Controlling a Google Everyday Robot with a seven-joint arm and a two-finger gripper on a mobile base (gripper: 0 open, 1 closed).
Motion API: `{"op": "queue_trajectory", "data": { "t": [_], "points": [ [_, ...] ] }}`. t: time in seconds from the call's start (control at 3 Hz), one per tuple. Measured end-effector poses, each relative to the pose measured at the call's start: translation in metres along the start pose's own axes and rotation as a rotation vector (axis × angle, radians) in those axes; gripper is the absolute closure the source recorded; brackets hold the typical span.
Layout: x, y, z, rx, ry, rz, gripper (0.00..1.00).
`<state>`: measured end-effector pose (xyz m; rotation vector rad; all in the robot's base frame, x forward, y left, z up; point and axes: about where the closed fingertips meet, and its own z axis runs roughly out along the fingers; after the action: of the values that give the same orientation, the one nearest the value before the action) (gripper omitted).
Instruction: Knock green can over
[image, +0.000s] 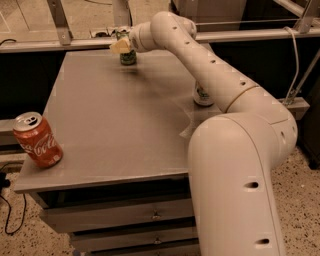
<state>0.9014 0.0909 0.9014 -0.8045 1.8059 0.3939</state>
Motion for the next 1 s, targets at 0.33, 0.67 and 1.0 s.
{"op": "queue_trajectory", "data": {
  "t": [0.33, 0.67, 1.0],
  "points": [
    [-0.001, 0.0, -0.008, 0.016, 0.021, -0.077, 0.57],
    [-0.016, 0.007, -0.035, -0.048, 0.017, -0.157, 0.9],
    [-0.029, 0.021, -0.067, -0.172, -0.01, -0.189, 1.0]
  ]
}}
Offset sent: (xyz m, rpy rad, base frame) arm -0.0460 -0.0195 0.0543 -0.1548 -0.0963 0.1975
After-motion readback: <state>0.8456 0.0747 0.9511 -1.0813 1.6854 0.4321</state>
